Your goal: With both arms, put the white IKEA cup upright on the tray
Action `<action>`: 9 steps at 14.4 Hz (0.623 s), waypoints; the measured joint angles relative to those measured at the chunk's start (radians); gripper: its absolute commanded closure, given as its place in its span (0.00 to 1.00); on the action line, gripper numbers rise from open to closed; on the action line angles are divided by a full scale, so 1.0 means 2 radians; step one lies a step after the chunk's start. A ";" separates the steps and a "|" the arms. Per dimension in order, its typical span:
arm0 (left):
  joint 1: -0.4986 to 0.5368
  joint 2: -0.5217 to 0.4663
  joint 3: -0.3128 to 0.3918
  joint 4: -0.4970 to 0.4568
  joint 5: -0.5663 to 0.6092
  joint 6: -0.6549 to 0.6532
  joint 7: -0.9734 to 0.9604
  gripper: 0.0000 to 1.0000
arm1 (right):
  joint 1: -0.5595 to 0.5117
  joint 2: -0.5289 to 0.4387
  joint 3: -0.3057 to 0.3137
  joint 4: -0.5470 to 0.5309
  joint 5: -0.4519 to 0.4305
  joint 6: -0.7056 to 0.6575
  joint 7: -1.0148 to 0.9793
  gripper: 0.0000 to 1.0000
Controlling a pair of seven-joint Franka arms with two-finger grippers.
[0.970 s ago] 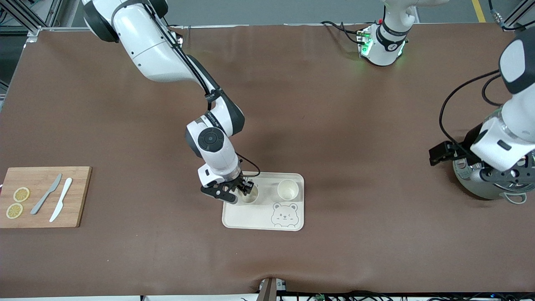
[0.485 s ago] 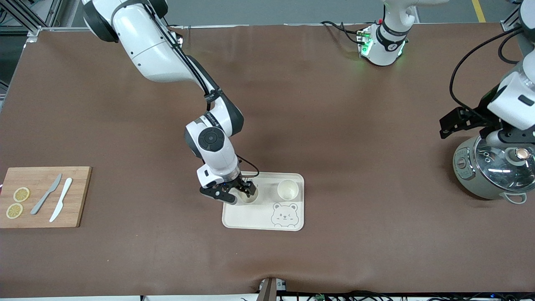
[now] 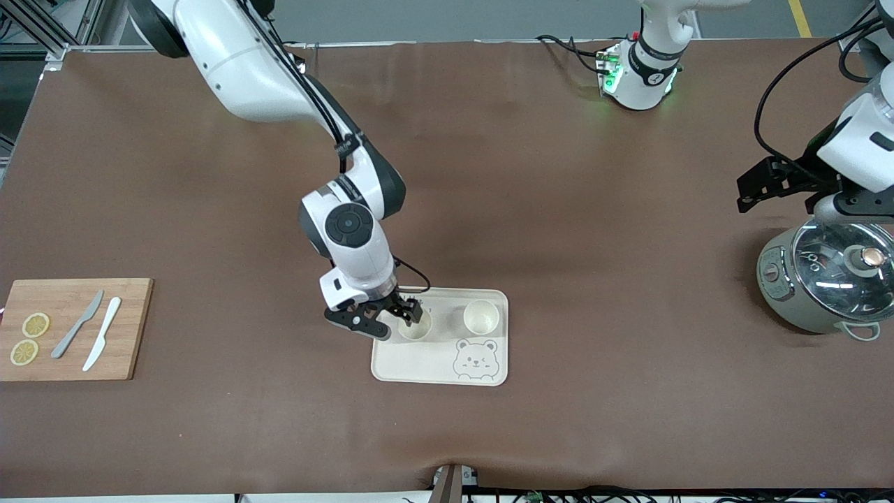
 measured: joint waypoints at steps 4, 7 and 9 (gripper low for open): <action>0.012 -0.001 0.002 -0.003 0.000 -0.001 0.009 0.00 | 0.000 -0.088 0.001 0.004 0.004 -0.130 -0.019 0.00; 0.014 0.002 0.002 -0.008 0.000 0.002 0.010 0.00 | -0.010 -0.140 -0.002 0.005 0.027 -0.200 -0.057 0.00; 0.014 0.005 0.002 -0.010 0.000 0.008 0.010 0.00 | -0.034 -0.170 -0.004 0.005 0.048 -0.250 -0.104 0.00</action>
